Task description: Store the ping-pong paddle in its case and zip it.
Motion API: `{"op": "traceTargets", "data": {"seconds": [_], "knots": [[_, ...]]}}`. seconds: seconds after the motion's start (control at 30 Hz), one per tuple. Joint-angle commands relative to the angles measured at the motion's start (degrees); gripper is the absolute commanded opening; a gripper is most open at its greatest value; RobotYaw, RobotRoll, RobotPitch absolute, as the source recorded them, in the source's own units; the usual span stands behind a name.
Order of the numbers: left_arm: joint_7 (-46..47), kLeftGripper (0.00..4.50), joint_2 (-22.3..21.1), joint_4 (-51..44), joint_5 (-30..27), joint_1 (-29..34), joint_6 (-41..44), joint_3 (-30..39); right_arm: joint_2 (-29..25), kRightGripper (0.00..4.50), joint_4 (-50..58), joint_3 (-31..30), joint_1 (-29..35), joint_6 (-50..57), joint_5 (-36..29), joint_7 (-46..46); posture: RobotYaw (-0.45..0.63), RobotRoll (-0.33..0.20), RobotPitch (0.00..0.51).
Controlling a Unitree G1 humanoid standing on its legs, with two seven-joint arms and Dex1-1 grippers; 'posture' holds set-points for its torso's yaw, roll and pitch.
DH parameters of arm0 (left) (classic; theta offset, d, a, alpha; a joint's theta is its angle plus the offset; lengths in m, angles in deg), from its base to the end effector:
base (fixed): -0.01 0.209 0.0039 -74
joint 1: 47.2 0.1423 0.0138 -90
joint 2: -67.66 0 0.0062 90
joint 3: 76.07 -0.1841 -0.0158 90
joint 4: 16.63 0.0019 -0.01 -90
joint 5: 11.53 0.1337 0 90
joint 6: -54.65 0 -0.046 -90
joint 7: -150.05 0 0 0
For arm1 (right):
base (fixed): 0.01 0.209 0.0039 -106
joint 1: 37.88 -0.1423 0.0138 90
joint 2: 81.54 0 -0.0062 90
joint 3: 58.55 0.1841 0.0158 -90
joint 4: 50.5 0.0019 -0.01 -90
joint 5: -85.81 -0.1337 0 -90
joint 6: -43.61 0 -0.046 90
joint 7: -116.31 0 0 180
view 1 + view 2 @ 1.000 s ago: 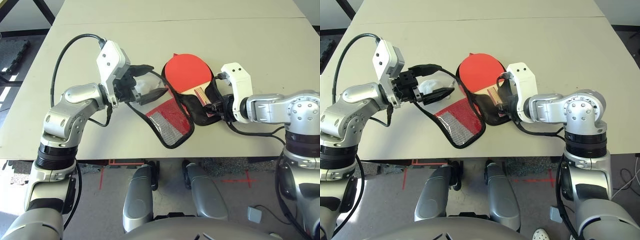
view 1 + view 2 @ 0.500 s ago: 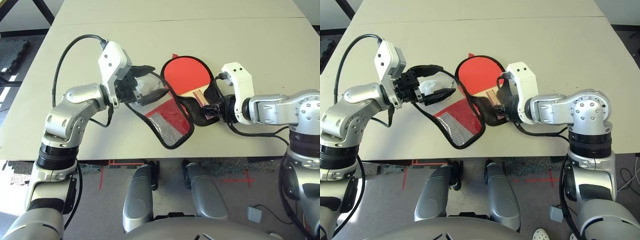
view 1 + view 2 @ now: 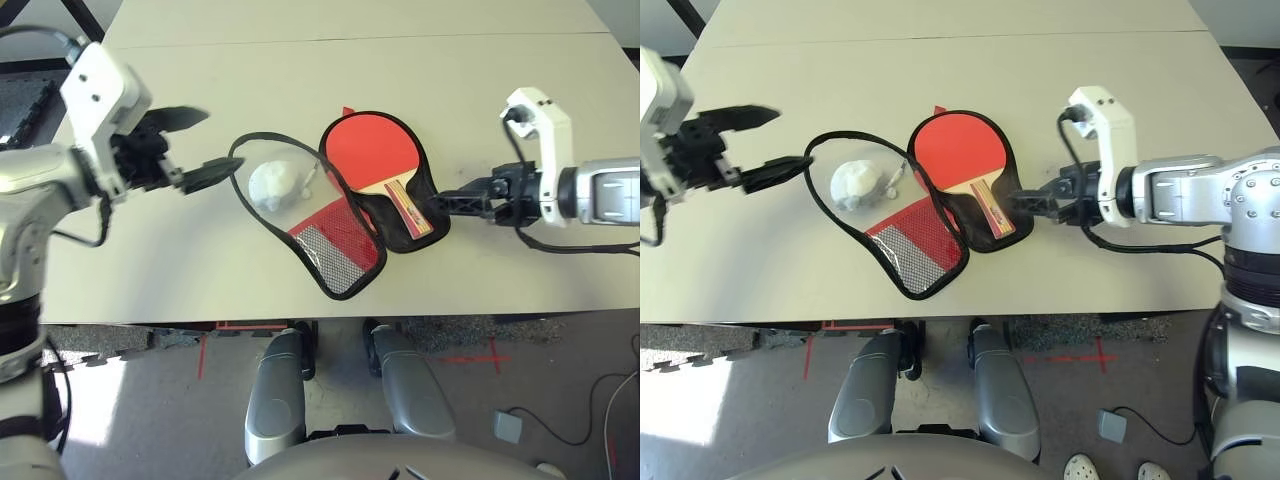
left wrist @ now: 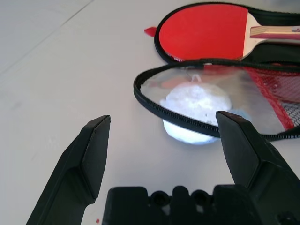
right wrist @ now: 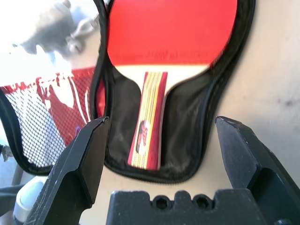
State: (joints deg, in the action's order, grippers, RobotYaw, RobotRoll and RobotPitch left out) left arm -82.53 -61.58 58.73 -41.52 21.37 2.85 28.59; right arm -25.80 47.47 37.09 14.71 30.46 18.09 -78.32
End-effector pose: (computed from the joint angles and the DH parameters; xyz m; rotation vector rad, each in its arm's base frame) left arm 0.2217 0.2870 0.2434 0.4166 0.1104 -0.7619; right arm 0.2454 -0.2383 0.2322 0.0818 0.5687 0.6860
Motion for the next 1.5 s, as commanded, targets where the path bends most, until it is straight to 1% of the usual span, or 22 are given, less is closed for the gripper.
{"op": "traceTargets", "data": {"seconds": [0.03, 0.13, 0.2, 0.3, 0.37, 0.43, 0.47, 0.57, 0.63, 0.7, 0.83, 0.9, 1.03, 1.07, 1.17, 1.33, 1.5], "knots": [[-0.01, 4.50, 0.81, 0.30, 0.37, 2.72, -0.83, -0.20, 1.39, 4.49, -2.02, 0.34, 2.41, -5.92, 5.56, -5.81, 0.15, 0.000, 0.257], [0.69, 4.50, 2.56, -0.51, 1.29, 3.95, -1.41, -2.93, 3.35, 4.49, -2.78, 1.39, 3.40, -10.88, 9.63, -7.81, 0.14, 0.000, 0.250], [0.92, 4.50, 3.98, -1.60, 3.49, 3.90, -2.55, -7.26, 4.62, 4.49, -2.90, 1.73, 4.21, -18.26, 14.16, -10.74, 0.14, 0.000, 0.245], [2.37, 4.50, 9.06, -3.99, 3.53, 0.24, -1.60, -13.15, 7.50, 4.49, -5.68, 4.11, 3.77, -21.33, 15.08, -12.55, 0.13, 0.000, 0.241], [2.61, 4.50, 11.30, -4.99, 3.61, -2.29, -0.79, -15.89, 8.35, 4.49, -6.92, 4.70, 3.31, -23.04, 17.04, -12.64, 0.12, 0.000, 0.236], [2.29, 4.50, 12.51, -5.44, 3.87, -4.34, -0.69, -17.77, 8.92, 4.49, -7.78, 5.42, 3.06, -24.11, 18.66, -12.43, 0.11, 0.000, 0.234], [2.68, 4.50, 14.00, -5.72, 3.29, -6.20, -0.20, -18.49, 9.15, 4.49, -8.38, 6.11, 2.99, -24.39, 19.18, -12.09, 0.11, 0.000, 0.233], [2.80, 4.50, 16.55, -5.98, 2.57, -10.40, 0.61, -19.81, 9.52, 4.49, -9.65, 7.42, 3.13, -25.33, 21.07, -11.81, 0.09, 0.000, 0.231], [2.23, 4.50, 16.04, -5.76, 2.50, -12.15, 0.84, -19.02, 10.16, 4.49, -10.03, 8.54, 3.18, -24.99, 21.39, -11.36, 0.09, 0.000, 0.231], [1.86, 4.50, 15.17, -6.15, 0.93, -13.29, 2.13, -17.02, 10.70, 4.49, -10.05, 9.08, 3.39, -24.59, 21.85, -11.19, 0.09, 0.000, 0.233], [2.22, 4.50, 16.10, -7.50, -1.58, -15.05, 4.06, -16.17, 11.34, 4.49, -10.50, 9.49, 4.11, -24.76, 23.49, -11.47, 0.09, 0.000, 0.234], [3.12, 4.50, 18.43, -7.81, -2.33, -16.25, 4.42, -17.37, 11.97, 4.49, -11.05, 9.89, 4.22, -25.06, 24.20, -11.05, 0.08, 0.000, 0.235], [4.91, 4.50, 24.90, -8.16, -3.10, -18.06, 5.13, -20.68, 12.72, 4.49, -11.79, 10.64, 4.56, -25.40, 25.56, -10.71, 0.07, 0.000, 0.236], [5.24, 4.50, 26.03, -7.91, -3.17, -18.48, 5.14, -20.93, 12.86, 4.49, -11.89, 10.75, 4.58, -25.45, 25.81, -10.72, 0.06, 0.000, 0.238], [7.18, 4.50, 31.23, -5.27, -2.47, -20.23, 4.05, -22.49, 12.63, 4.49, -11.91, 11.26, 5.43, -25.77, 26.75, -10.69, 0.05, 0.000, 0.237], [9.39, 4.50, 37.84, 0.97, 1.63, -19.24, -0.85, -26.00, 11.96, 4.49, -11.69, 13.89, 6.33, -25.82, 27.38, -10.37, 0.03, 0.000, 0.238], [10.55, 4.50, 41.85, 9.45, 7.75, -17.61, -8.58, -29.35, 11.52, 4.49, -12.65, 15.57, 6.09, -25.73, 28.56, -9.74, 0.00, 0.000, 0.241]]}}
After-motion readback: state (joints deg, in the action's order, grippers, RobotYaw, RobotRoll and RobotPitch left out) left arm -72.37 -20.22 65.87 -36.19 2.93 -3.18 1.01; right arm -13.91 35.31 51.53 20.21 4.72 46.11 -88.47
